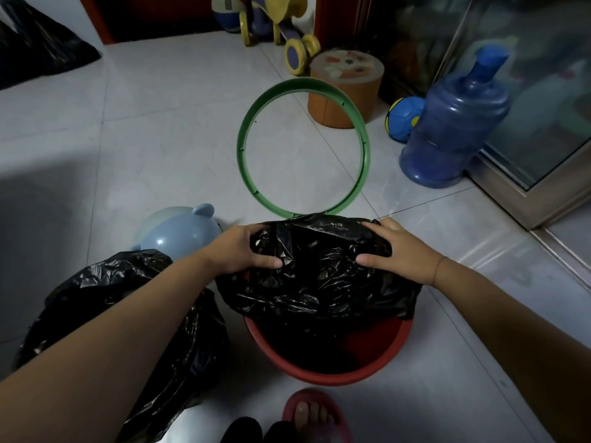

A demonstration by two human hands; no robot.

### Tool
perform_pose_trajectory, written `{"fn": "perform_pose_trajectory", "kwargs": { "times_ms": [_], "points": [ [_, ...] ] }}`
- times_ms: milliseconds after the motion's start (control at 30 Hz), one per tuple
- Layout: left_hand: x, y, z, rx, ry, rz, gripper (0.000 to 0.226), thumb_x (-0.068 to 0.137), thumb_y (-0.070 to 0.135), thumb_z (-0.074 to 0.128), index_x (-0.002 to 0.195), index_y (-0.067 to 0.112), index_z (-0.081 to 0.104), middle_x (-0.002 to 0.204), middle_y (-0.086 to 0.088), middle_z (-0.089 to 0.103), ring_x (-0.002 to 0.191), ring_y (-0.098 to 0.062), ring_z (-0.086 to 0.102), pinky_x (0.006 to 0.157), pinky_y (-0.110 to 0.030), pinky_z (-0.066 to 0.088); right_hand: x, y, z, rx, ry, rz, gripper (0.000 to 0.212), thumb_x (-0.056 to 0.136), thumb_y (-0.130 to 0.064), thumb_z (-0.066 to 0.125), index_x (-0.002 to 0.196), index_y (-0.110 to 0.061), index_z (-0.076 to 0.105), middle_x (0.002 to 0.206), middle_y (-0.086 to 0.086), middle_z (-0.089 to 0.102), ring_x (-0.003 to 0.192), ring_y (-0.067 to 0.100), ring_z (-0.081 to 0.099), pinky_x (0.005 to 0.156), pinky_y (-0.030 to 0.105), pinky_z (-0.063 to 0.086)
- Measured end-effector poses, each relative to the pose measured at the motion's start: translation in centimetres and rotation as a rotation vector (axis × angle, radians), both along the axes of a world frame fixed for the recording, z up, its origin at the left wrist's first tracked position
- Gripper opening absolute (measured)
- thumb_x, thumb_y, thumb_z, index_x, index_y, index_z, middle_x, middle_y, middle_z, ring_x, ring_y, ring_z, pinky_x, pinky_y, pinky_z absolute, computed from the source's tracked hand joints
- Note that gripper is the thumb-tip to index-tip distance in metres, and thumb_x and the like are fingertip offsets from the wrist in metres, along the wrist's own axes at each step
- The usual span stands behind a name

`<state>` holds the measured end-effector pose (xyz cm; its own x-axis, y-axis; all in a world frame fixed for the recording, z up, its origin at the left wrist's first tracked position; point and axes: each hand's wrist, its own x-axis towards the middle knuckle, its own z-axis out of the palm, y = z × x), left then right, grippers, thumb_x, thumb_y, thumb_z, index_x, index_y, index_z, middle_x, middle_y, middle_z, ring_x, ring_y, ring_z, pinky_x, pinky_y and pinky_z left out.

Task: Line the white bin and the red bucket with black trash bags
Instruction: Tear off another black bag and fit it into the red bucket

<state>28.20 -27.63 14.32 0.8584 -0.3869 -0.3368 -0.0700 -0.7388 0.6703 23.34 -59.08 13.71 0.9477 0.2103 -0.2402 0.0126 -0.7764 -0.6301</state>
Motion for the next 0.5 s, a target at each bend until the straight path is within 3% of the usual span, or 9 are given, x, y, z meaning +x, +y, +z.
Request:
{"fn": "perform_pose_trajectory", "kwargs": {
  "times_ms": [67, 167, 267, 333, 500],
  "points": [
    [-0.2, 0.2, -0.6, -0.004, 0.072, 0.021, 0.057, 0.066, 0.042, 0.084, 0.115, 0.029, 0.060, 0.091, 0.021, 0.069, 0.076, 0.005, 0.066, 0.062, 0.001, 0.043, -0.2, -0.1, -0.2, 0.048, 0.016, 0.003, 0.071, 0.066, -0.068, 0.056, 0.130, -0.040, 0.046, 0.104, -0.008, 0.044, 0.106, 0.011, 0.050, 0.098, 0.027, 0.039],
    [-0.7, 0.4, -1.2, -0.016, 0.209, 0.002, 0.048, 0.061, 0.057, 0.079, 0.099, 0.034, 0.063, 0.090, 0.018, 0.071, 0.078, 0.009, 0.066, 0.069, -0.006, 0.046, -0.5, -0.4, -0.6, 0.092, 0.082, -0.024, 0.053, 0.067, -0.067, 0.055, 0.113, -0.040, 0.052, 0.102, -0.007, 0.045, 0.104, 0.010, 0.052, 0.092, 0.023, 0.040],
    [-1.5, 0.6, -1.6, -0.093, 0.360, 0.056, 0.058, 0.053, 0.067, 0.074, 0.095, 0.028, 0.071, 0.092, 0.006, 0.077, 0.085, -0.007, 0.072, 0.084, -0.022, 0.054, -0.9, -0.8, -1.2, 0.129, 0.155, -0.056, 0.040, 0.067, -0.071, 0.051, 0.098, -0.046, 0.051, 0.107, -0.007, 0.046, 0.103, 0.005, 0.052, 0.086, 0.018, 0.038],
    [-2.3, 0.8, -1.7, -0.148, 0.408, 0.113, 0.060, 0.053, 0.068, 0.073, 0.094, 0.025, 0.072, 0.090, 0.005, 0.077, 0.084, -0.011, 0.073, 0.086, -0.027, 0.054, -1.5, -1.1, -1.5, 0.155, 0.182, -0.080, 0.041, 0.066, -0.073, 0.048, 0.096, -0.046, 0.051, 0.110, -0.007, 0.044, 0.104, 0.004, 0.051, 0.088, 0.019, 0.036],
    [-5.5, 0.0, -0.9, -0.269, 0.330, 0.223, 0.052, 0.057, 0.068, 0.068, 0.087, 0.027, 0.071, 0.076, 0.016, 0.075, 0.073, -0.001, 0.072, 0.063, -0.012, 0.052, -4.6, -1.5, -1.4, 0.234, 0.176, -0.147, 0.056, 0.067, -0.072, 0.048, 0.113, -0.041, 0.050, 0.118, -0.006, 0.041, 0.110, 0.006, 0.046, 0.096, 0.020, 0.029]
  ]
}}
